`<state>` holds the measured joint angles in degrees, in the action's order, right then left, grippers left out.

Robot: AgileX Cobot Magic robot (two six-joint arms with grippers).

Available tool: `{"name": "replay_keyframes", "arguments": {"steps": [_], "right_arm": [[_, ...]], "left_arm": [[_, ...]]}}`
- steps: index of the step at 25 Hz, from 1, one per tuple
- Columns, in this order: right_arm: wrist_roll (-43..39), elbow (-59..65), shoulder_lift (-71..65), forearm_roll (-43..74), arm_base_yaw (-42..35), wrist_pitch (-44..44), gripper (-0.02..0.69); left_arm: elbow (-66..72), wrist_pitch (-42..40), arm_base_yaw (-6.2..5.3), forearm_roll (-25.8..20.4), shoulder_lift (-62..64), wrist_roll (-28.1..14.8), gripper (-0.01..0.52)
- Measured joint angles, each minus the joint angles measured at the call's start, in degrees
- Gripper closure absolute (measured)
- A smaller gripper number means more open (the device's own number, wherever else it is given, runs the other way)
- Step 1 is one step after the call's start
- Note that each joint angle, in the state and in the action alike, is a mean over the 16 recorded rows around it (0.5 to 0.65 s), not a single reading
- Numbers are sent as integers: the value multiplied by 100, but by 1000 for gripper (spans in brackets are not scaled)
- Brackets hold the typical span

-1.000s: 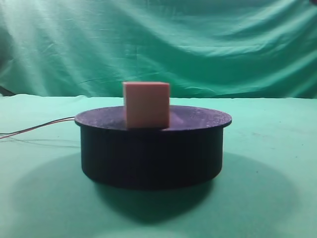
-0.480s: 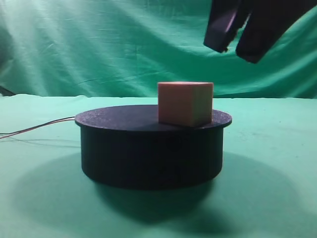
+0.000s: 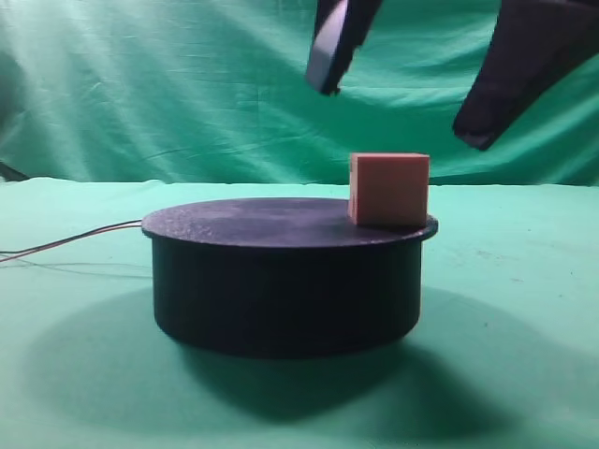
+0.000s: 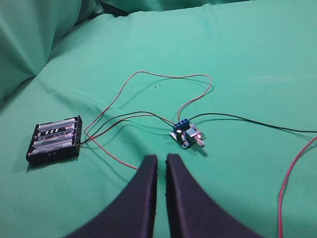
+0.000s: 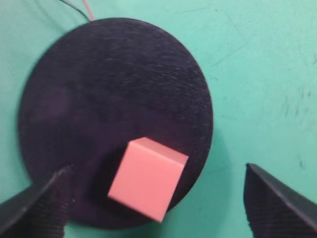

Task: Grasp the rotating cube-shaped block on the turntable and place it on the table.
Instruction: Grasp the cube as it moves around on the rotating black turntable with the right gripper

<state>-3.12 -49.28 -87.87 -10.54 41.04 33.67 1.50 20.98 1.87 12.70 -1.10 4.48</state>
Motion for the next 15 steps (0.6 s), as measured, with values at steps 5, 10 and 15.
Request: {"name": "replay_keyframes", "arguments": {"steps": [5, 10, 15], "right_arm": [[-55, -142, 69, 209, -158, 134, 369], [-121, -81, 426, 378, -440, 443, 428], [-178, 273, 714, 470, -708, 484, 428]], "left_arm": [[0, 0, 0, 0, 0, 0, 514], [0, 0, 0, 0, 0, 0, 514], [0, 0, 0, 0, 0, 0, 514]]}}
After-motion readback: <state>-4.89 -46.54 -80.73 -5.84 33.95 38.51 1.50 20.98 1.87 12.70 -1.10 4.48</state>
